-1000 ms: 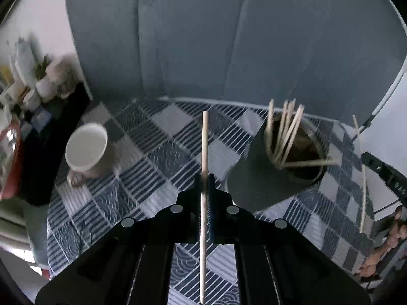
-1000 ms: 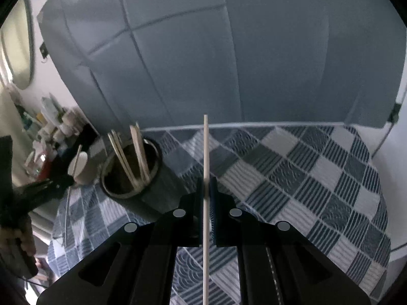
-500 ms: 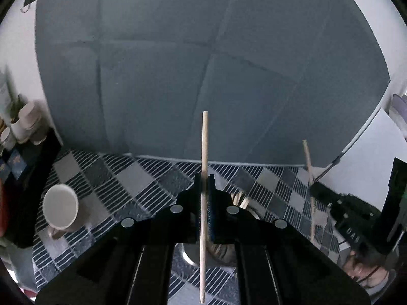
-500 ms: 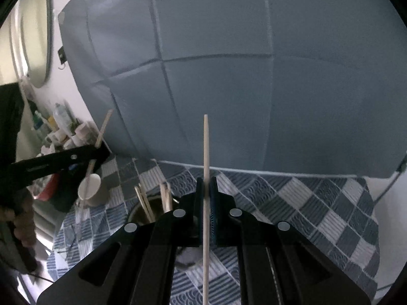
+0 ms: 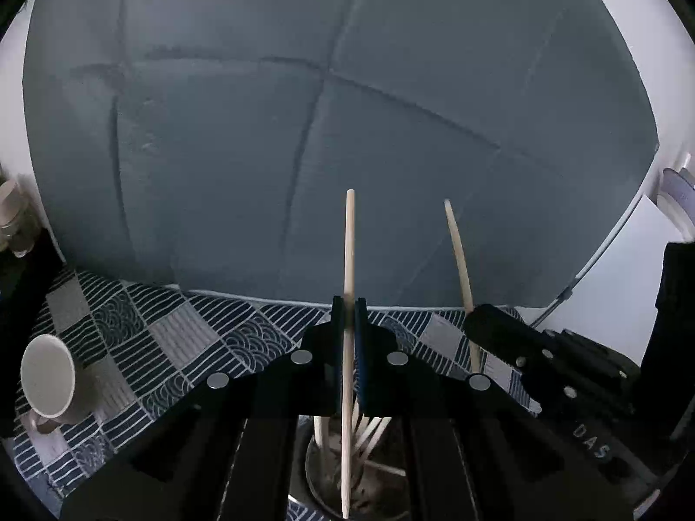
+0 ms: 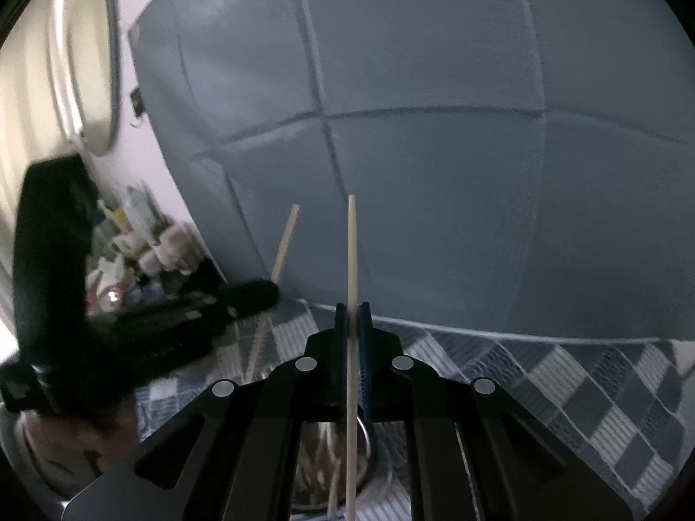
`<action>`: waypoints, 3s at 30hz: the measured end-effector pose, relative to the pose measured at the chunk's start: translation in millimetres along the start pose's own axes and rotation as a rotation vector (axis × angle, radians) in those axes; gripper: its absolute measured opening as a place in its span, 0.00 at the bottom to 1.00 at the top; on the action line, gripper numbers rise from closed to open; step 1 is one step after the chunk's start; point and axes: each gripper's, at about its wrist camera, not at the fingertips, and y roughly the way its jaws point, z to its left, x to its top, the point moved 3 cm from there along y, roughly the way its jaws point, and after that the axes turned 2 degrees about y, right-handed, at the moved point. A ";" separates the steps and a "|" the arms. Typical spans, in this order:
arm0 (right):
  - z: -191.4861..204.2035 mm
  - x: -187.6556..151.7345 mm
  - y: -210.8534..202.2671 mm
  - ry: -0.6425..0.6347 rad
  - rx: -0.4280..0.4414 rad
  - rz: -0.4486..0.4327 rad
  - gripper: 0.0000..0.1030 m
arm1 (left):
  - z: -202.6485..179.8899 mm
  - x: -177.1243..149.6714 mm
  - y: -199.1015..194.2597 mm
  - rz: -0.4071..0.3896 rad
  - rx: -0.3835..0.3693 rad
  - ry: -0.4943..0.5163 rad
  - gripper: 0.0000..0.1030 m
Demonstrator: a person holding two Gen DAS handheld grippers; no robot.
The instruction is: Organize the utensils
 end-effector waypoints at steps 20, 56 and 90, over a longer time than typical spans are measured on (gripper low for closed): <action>-6.2 -55.8 17.1 0.050 0.093 -0.092 0.07 | -9.2 -56.1 7.3 -0.130 0.014 0.150 0.05; -21.1 -69.4 -82.8 0.158 -0.182 -0.089 0.90 | 29.2 -65.4 -75.4 -0.050 0.293 0.124 0.94; 12.8 -187.8 -160.4 0.164 -0.345 0.167 0.92 | -8.3 -177.9 -139.0 0.177 0.368 0.260 0.94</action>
